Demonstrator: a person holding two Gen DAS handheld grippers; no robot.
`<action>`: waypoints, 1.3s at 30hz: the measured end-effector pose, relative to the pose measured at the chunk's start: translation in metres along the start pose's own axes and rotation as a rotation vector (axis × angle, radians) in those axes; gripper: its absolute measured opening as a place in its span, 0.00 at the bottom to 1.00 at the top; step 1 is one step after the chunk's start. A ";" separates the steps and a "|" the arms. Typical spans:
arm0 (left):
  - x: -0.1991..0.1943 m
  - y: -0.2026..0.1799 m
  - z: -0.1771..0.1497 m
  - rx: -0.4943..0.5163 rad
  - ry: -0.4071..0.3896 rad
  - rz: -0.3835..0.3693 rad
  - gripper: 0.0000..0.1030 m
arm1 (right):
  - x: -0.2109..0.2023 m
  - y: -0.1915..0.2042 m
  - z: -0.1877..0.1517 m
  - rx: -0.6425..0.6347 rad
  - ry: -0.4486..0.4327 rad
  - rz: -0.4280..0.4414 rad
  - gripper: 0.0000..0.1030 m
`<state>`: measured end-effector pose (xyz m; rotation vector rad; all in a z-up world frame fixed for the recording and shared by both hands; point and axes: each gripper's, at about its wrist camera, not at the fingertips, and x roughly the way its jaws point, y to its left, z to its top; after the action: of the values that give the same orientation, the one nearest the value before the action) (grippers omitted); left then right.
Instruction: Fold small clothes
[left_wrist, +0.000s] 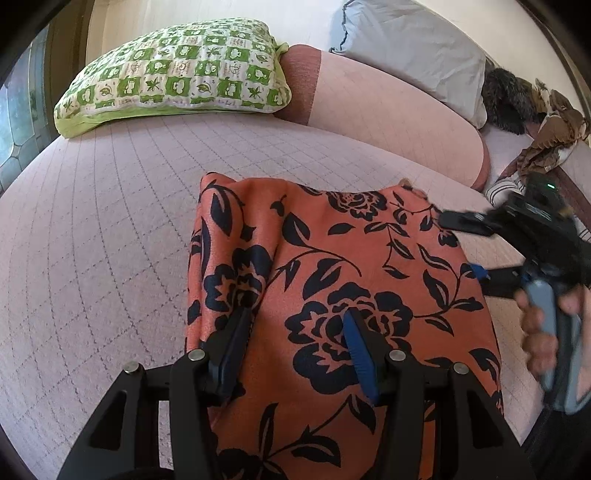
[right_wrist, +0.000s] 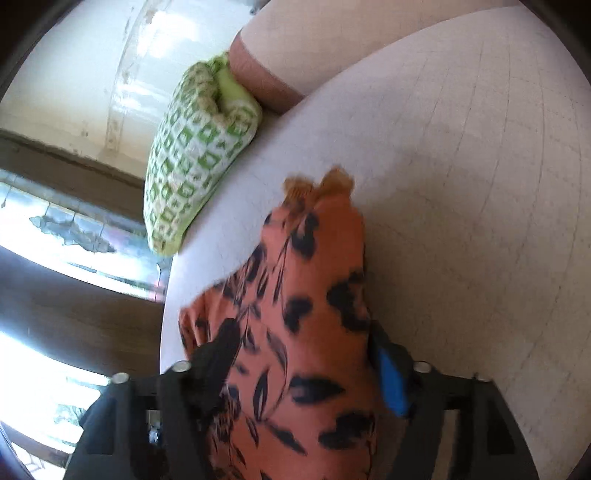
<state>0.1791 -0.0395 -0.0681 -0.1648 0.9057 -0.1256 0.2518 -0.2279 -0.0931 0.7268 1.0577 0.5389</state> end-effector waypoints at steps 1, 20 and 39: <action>0.000 0.000 0.000 0.001 0.000 0.000 0.52 | 0.005 -0.004 0.006 0.016 0.001 -0.008 0.72; -0.028 0.009 -0.001 -0.064 -0.050 -0.053 0.53 | -0.060 -0.023 -0.099 0.037 0.069 0.070 0.87; -0.079 0.060 -0.077 -0.347 0.114 -0.245 0.26 | -0.101 0.043 -0.139 -0.244 -0.122 -0.072 0.69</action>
<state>0.0726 0.0263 -0.0653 -0.5967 1.0143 -0.2060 0.0817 -0.2331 -0.0435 0.4980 0.8825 0.5435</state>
